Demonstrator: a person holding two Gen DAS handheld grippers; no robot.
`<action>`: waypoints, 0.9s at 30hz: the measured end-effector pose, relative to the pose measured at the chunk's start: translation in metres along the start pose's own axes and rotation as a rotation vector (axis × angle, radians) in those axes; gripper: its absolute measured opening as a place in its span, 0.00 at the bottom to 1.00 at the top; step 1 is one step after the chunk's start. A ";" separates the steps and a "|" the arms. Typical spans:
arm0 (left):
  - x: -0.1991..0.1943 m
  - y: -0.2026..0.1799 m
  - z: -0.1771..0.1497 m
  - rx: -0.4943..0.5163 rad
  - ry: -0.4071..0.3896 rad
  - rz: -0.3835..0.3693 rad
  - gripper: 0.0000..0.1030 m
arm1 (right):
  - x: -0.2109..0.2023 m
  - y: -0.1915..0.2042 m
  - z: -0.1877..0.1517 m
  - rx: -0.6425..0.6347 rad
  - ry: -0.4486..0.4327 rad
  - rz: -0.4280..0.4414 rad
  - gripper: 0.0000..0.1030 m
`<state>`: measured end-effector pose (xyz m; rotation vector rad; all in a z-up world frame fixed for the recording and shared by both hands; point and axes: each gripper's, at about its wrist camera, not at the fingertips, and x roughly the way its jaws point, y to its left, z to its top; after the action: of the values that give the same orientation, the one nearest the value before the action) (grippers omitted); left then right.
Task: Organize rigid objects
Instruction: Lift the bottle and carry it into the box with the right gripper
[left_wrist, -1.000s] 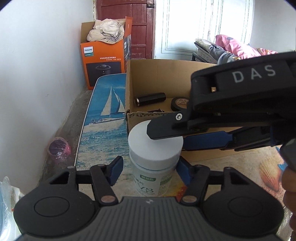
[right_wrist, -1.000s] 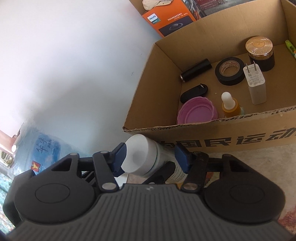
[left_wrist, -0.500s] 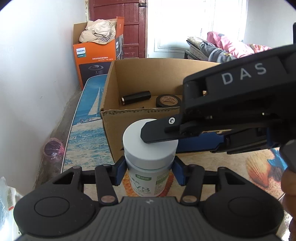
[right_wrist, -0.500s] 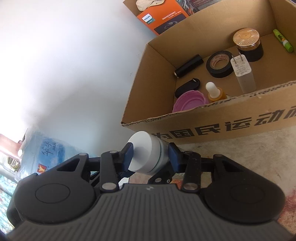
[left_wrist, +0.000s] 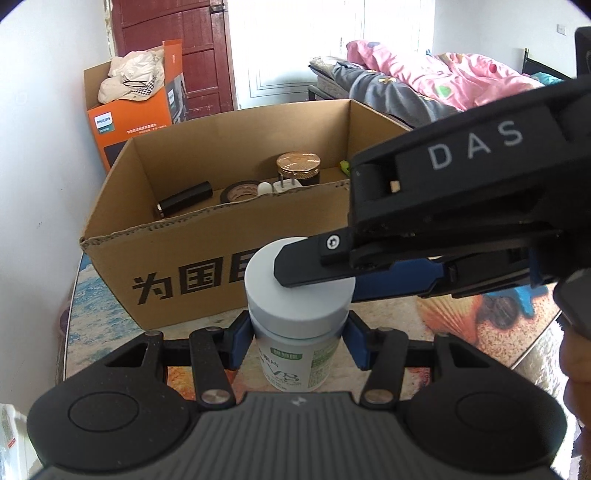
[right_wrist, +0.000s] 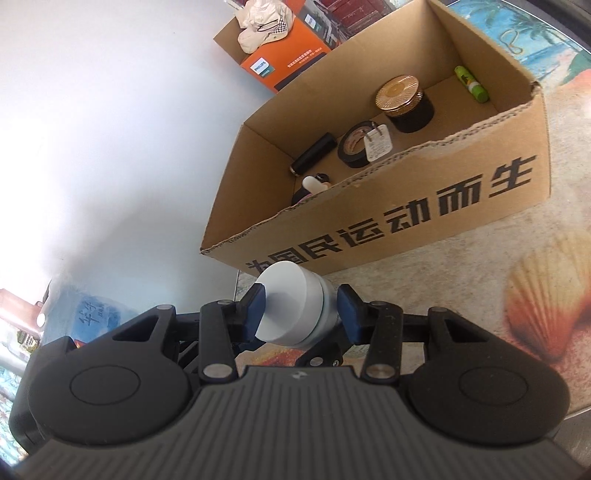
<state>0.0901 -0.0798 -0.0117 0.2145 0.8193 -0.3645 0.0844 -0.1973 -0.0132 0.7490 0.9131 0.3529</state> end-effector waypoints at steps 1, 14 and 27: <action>0.001 -0.003 0.000 0.010 -0.004 0.001 0.52 | -0.002 -0.004 0.001 0.008 -0.005 0.004 0.42; 0.008 -0.020 0.007 0.080 -0.019 0.029 0.53 | -0.010 -0.021 0.006 0.034 -0.027 0.022 0.45; 0.009 -0.020 0.011 0.081 -0.018 0.041 0.52 | -0.012 -0.028 0.003 0.051 -0.029 0.039 0.50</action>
<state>0.0952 -0.1040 -0.0121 0.3028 0.7821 -0.3610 0.0785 -0.2252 -0.0249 0.8177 0.8844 0.3530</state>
